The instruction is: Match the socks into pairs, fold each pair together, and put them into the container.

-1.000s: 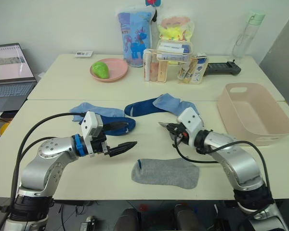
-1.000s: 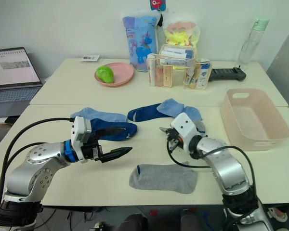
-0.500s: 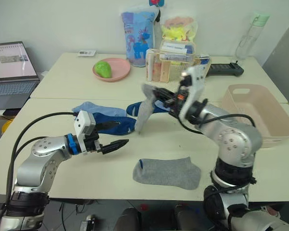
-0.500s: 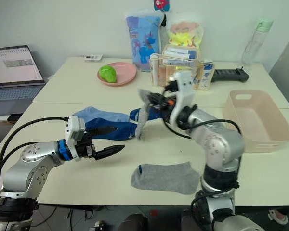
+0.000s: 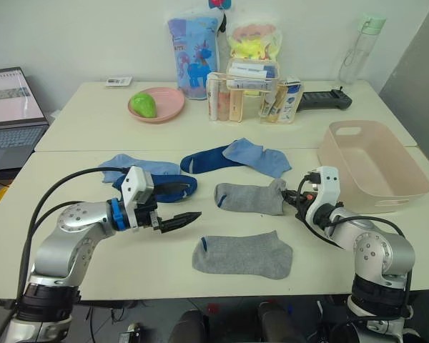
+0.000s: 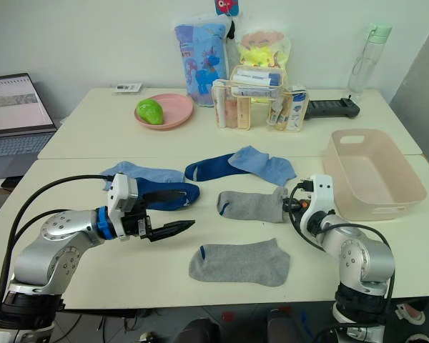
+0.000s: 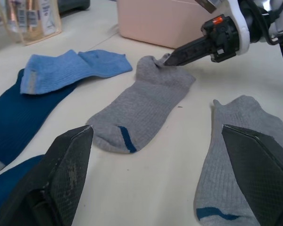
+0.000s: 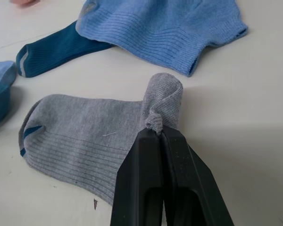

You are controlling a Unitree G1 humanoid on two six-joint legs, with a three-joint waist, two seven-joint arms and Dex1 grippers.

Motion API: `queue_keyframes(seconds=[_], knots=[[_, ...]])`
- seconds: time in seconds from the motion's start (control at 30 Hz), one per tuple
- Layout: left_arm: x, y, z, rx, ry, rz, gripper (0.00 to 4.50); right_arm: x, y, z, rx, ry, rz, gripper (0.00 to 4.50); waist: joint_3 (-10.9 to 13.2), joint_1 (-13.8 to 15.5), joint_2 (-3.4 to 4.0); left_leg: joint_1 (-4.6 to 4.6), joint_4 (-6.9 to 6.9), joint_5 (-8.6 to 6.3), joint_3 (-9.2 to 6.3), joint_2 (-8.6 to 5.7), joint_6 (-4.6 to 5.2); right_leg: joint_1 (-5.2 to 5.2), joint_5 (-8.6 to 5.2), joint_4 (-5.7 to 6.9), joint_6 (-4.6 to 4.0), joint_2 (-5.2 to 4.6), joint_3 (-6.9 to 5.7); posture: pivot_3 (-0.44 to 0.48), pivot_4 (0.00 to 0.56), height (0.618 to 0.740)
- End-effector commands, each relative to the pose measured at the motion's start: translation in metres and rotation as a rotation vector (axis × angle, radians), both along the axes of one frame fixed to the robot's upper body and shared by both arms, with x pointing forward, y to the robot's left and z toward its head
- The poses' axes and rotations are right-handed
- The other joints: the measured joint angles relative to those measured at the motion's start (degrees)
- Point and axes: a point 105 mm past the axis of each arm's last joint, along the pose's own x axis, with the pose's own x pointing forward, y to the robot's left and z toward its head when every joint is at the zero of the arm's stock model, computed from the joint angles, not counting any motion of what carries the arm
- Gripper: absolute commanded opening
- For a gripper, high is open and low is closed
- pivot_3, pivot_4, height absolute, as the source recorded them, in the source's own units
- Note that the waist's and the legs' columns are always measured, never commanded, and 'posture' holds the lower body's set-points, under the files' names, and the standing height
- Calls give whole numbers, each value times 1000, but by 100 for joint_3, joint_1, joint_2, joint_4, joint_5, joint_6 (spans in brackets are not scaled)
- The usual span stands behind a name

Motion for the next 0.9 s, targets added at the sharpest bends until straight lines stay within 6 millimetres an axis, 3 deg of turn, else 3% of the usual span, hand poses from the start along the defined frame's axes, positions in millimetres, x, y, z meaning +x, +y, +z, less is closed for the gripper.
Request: queue_keyframes(seconds=[0.03,0.17,0.3,0.47,0.6,0.73,0.9], knots=[[3,-5,6,19,-57,-22,4500,3,-4,17,10,-72,-32,11,0,4,0,0,0,0,0,0,0,0,0,0,0,0,0,0,150,703],[15,-7,-9,163,-63,19,4500,-1,-9,24,-35,-113,-13,1054,0,7,0,0,0,0,0,-2,0,1,0,-2,0,0,-1,0,150,703],[26,-15,-17,235,-118,-22,4500,-7,-19,39,-241,-234,86,2485,3,55,4,-2,2,0,2,-9,1,3,-1,-9,1,1,-3,0,150,703],[39,-22,-34,350,-174,-70,4500,-19,-19,39,-370,-292,257,4174,3,72,1,-3,2,-1,2,-4,3,4,-1,-12,1,3,-5,0,150,703],[47,-32,-48,475,-262,-187,4500,-40,-14,28,-523,-317,483,4174,4,119,1,-7,3,-1,2,-5,3,4,-1,-18,1,4,-5,0,150,703],[59,-45,-49,478,-298,-200,4500,-47,-15,16,-606,-338,584,4174,10,136,-14,-8,10,-1,4,-9,5,12,0,-23,1,4,-7,0,150,703],[68,-63,-54,460,-270,-208,3014,-42,-17,3,-660,-358,635,4204,20,134,-30,-8,11,0,3,-8,5,14,0,-24,2,4,-10,0,150,703]])
